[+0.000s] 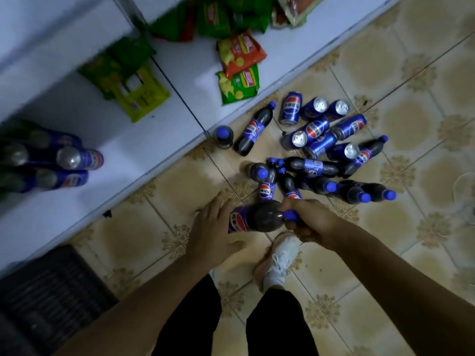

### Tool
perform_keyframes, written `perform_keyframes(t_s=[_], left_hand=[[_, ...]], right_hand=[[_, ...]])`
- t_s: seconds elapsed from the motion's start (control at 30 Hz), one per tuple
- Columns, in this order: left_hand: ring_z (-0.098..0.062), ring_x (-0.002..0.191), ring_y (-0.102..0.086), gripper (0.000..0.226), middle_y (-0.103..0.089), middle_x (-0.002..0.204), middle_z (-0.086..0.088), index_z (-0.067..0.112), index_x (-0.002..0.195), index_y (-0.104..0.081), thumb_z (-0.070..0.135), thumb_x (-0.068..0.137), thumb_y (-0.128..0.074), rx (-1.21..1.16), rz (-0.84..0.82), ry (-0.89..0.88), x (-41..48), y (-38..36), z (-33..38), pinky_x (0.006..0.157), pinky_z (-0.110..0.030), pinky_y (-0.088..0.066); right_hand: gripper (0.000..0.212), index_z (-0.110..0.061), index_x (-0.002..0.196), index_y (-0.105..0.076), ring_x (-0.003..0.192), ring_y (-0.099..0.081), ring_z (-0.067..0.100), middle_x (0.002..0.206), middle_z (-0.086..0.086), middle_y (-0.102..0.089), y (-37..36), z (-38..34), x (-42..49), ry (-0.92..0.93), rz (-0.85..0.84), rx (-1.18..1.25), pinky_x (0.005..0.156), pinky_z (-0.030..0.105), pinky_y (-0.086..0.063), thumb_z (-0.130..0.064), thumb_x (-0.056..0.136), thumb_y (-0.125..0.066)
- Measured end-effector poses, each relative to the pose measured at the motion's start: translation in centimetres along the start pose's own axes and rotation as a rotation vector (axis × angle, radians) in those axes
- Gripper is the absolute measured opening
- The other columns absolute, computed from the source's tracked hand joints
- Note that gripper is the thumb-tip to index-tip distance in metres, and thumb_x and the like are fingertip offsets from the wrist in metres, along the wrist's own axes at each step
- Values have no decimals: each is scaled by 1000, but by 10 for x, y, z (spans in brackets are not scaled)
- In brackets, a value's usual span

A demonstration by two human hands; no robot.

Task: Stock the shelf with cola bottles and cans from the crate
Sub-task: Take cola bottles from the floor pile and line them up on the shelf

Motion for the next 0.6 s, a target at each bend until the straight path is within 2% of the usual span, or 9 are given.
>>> perform_keyframes(t_s=[0.07,0.13,0.17,0.23,0.33,0.4,0.47,0.53,0.6], left_hand=[[-22,141,-23,100,-17,158,-3,21,148,-27,60,67,-72,49,65,-56,-26,31,13,111,-43,-26],[-26,120,-53,85,-53,134,-3,19,134,-48,53,60,-76,44,165,-135,-53,65,28,97,-40,-42],[-26,107,-60,78,-61,119,-1,18,127,-53,49,60,-77,37,202,-154,-69,83,36,87,-37,-46],[-22,99,-60,73,-62,110,2,19,125,-51,45,62,-78,16,197,-122,-100,112,51,78,-33,-47],[-18,92,-61,70,-63,106,5,24,119,-49,44,60,-79,-94,202,-3,-149,139,62,74,-33,-51],[-18,88,-63,68,-65,103,5,25,116,-48,45,59,-80,-223,205,87,-184,147,72,74,-36,-54],[-17,86,-63,70,-66,99,4,25,113,-49,49,53,-76,-392,230,182,-220,152,86,74,-37,-55],[-15,85,-64,69,-67,96,5,24,108,-52,51,47,-70,-574,264,250,-253,157,103,76,-35,-54],[-16,83,-65,57,-69,93,2,18,102,-59,41,52,-75,-776,291,250,-283,162,124,76,-33,-53]], right_hand=[[21,-17,66,-50,34,-21,9,51,3,-42,5,-11,-46,-35,-137,43,36,15,-18,-25,85,-54],[23,-18,63,-47,33,-20,7,51,1,-38,9,-22,-87,-36,-245,66,36,15,-16,-27,83,-54],[22,-19,63,-47,33,-22,7,52,0,-37,9,-28,-106,-20,-291,84,37,17,-16,-29,80,-56],[25,-18,63,-49,35,-29,9,52,1,-40,6,-40,-143,31,-368,130,40,20,-21,-37,78,-57],[38,-17,70,-56,42,-39,12,52,0,-44,-1,-51,-192,111,-408,102,43,21,-31,-53,79,-53],[54,-16,96,-64,45,-43,11,53,-3,-45,-6,-51,-221,174,-378,67,50,24,-31,-63,75,-51],[65,-17,116,-61,47,-45,10,55,-4,-46,-11,-47,-248,240,-351,51,51,24,-32,-65,73,-50],[62,-16,118,-59,49,-48,10,58,-3,-48,-17,-37,-277,292,-342,88,48,21,-37,-60,75,-51],[65,-14,122,-57,57,-52,10,65,-2,-52,-23,-25,-300,328,-362,159,51,20,-43,-57,73,-59]])
Point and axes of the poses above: each hand's wrist, its own x-axis towards the middle knuckle, its own y-axis out of the back of the hand, z = x × y, the point moved 4 cm from there along x, towards the middle knuckle
